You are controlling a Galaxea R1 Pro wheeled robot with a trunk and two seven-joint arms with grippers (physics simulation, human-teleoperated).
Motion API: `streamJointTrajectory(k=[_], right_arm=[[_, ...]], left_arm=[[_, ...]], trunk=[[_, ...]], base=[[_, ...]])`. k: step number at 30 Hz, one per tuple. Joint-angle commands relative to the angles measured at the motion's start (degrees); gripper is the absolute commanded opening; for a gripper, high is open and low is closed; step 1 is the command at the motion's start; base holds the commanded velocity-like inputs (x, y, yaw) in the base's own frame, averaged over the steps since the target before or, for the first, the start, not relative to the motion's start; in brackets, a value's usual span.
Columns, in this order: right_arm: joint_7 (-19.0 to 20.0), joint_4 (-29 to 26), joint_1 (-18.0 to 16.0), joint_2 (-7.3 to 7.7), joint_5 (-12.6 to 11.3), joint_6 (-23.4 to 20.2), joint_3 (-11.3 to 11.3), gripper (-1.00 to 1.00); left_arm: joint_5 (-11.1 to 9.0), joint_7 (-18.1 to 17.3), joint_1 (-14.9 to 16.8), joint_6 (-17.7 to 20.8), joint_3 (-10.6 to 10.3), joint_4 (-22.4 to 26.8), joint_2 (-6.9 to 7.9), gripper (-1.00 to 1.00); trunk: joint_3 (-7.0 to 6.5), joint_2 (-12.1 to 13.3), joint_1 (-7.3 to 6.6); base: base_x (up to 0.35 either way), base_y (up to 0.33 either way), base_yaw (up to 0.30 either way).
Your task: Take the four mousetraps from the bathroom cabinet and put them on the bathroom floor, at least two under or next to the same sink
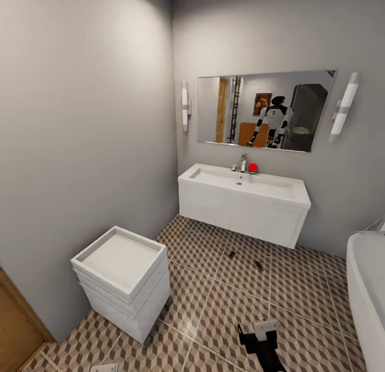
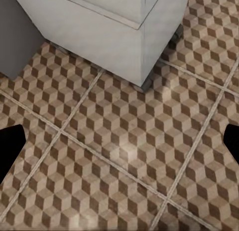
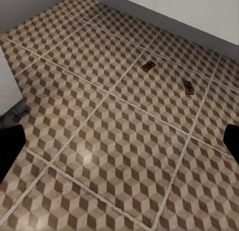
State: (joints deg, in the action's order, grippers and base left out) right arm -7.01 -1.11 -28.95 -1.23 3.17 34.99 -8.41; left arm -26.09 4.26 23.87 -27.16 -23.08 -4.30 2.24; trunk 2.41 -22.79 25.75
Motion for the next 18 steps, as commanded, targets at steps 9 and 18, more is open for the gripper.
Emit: streamJointTrajectory(k=[9, 18], right_arm=[[-0.60, 0.05, -0.05, 0.00, 0.35, 0.08, -0.37, 1.00], [-0.59, 0.05, -0.05, 0.00, 0.35, 0.08, -0.37, 1.00]], left_arm=[[-0.18, 0.18, 0.06, -0.26, -0.47, -0.19, -0.04, 1.00], [-0.18, 0.19, 0.07, -0.26, -0.48, -0.19, -0.04, 1.00]], trunk=[[0.13, -0.13, 0.04], [0.13, -0.13, 0.04]], base=[[0.000, 0.000, 0.257], [0.000, 0.000, 0.257]])
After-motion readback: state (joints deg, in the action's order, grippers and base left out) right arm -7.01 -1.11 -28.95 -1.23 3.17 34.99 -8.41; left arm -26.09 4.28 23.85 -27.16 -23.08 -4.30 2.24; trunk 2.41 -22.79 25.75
